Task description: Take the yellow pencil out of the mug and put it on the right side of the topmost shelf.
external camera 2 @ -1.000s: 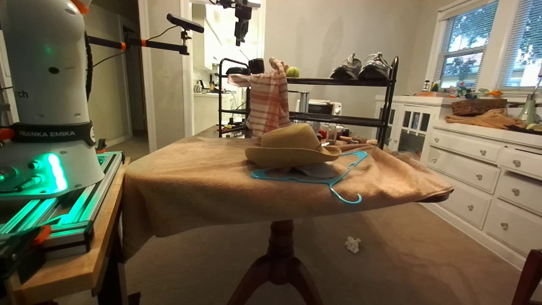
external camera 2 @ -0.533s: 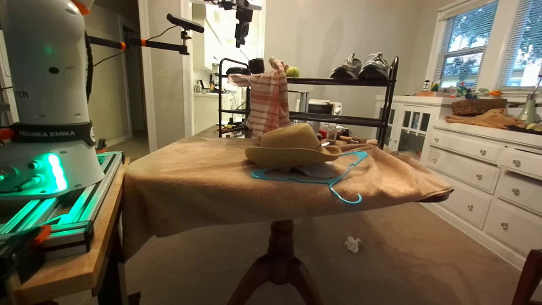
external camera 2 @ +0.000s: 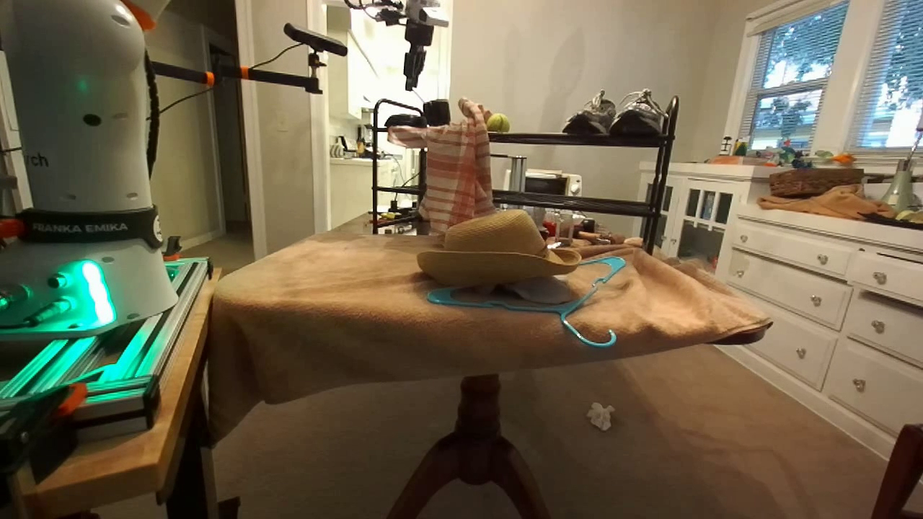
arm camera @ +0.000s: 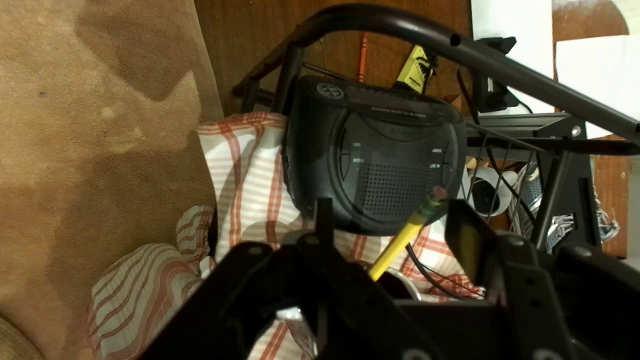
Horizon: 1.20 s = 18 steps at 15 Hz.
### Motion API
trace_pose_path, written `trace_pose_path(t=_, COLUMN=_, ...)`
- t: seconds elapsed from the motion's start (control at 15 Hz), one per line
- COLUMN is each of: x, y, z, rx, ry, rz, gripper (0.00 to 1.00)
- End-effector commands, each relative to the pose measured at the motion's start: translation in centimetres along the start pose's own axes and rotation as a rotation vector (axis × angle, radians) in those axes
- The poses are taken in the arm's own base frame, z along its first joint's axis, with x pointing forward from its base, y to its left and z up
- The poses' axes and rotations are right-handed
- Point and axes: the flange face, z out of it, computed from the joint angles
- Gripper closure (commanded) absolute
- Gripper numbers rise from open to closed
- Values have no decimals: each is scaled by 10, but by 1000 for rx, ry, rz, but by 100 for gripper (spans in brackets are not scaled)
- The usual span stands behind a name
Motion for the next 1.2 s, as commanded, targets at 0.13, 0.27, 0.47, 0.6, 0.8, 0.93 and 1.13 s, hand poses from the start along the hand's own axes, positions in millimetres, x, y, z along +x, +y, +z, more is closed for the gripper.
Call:
trace_pose_path(t=0.13, x=-2, y=-13, z=3, rx=23, ry=-16, rz=-1, gripper=42)
trace_pose_path(t=0.27, x=-2, y=-16, z=4, rx=30, ry=-20, rz=-2, gripper=47)
trace_pose_path(t=0.47, x=-2, y=-19, z=6, rx=35, ry=-22, rz=-5, gripper=59)
trace_pose_path(t=0.6, x=-1, y=-20, z=7, rx=38, ry=-25, rz=-4, gripper=74)
trace_pose_path(t=0.8, x=0, y=-22, z=8, rx=44, ry=-25, rz=-4, gripper=74)
trace_pose_path(t=0.93, x=1, y=-22, z=7, rx=47, ry=-24, rz=-6, gripper=77)
trace_pose_path(t=1.13, x=0, y=-24, z=4, rx=56, ry=-26, rz=-9, gripper=79)
